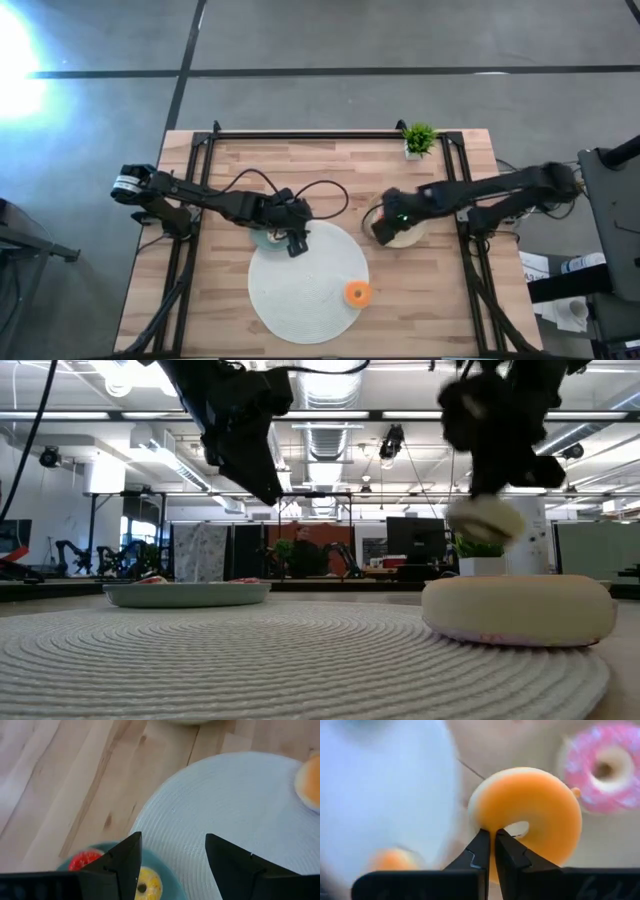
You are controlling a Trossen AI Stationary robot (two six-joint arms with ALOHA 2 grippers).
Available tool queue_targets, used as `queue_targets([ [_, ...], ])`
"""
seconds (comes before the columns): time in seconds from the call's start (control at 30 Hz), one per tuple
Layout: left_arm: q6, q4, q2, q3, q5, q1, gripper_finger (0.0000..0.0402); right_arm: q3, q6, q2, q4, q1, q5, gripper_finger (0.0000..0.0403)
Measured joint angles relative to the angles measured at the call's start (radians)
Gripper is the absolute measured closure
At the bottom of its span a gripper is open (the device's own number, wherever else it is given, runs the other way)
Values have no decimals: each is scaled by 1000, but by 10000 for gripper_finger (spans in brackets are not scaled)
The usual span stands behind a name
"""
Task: Pick & Place donuts
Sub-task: Put the big black donut on the brown plate
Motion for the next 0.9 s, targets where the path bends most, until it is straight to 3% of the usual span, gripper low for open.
queue_targets([
  [0.17,127,188,-2,0,-47,-31,209,-121,207,-239,370,0,161,394],
  [0.33,264,412,-3,0,-291,-66,209,-276,343,-354,715,10,429,394],
  [0.6,278,757,26,-2,-321,-41,209,-348,325,-264,1093,9,541,394],
  [0.9,243,832,73,13,-319,0,209,-273,296,-124,1198,9,547,394],
])
